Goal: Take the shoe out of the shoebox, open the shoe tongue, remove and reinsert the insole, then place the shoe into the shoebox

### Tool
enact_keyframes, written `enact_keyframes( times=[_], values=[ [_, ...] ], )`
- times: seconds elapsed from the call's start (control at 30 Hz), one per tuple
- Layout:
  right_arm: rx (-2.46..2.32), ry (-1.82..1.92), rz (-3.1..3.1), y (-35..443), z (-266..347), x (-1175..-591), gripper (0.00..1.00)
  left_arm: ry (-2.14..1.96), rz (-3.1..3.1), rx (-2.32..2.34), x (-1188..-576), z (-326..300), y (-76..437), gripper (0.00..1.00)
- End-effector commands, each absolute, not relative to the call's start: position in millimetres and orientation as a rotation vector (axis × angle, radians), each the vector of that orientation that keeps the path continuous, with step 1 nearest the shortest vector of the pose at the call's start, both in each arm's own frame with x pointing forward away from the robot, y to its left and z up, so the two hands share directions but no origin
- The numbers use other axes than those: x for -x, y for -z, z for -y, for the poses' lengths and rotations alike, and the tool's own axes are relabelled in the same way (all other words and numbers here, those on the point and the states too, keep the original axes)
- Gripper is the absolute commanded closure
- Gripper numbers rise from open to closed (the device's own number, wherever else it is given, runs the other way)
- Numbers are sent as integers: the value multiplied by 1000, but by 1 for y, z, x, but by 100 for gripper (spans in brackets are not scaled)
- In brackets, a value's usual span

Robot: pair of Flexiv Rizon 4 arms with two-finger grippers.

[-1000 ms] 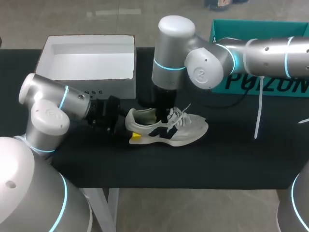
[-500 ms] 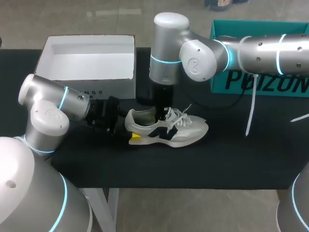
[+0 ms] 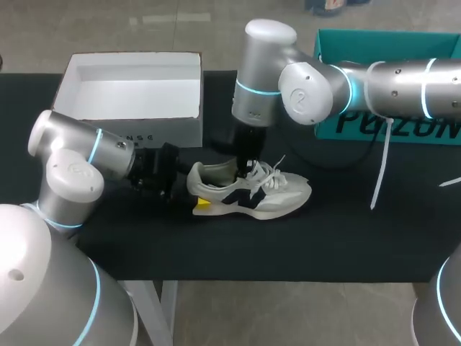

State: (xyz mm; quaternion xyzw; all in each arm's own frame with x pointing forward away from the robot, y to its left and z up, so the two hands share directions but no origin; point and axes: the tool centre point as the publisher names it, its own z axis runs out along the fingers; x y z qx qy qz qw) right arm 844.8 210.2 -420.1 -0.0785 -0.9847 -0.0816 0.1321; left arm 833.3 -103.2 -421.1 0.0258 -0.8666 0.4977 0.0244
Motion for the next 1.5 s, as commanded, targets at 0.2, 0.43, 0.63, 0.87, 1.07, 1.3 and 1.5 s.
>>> enact_keyframes(
  times=[0.2, 0.43, 0.63, 0.87, 1.07, 1.3, 1.5],
  values=[
    [261, 362, 2920, 419, -189, -841, 100, -1538, 2680, -81, -833, 104, 419, 100],
    [254, 415, 2932, 401, -188, -846, 100, -1538, 2680, -81, -833, 104, 419, 100],
    [255, 456, 2947, 390, -185, -848, 100, -1538, 2680, -81, -833, 104, 419, 100],
    [281, 482, 2969, 386, -173, -849, 100, -1538, 2680, -81, -833, 104, 419, 100],
    [318, 472, 2989, 382, -156, -847, 100, -1538, 2680, -81, -833, 104, 419, 100],
    [346, 501, 2993, 380, -151, -848, 100, -1538, 2680, -81, -833, 104, 419, 100],
    [279, 555, 2997, 381, -169, -857, 100, -1538, 2680, -81, -833, 104, 419, 100]
  ],
)
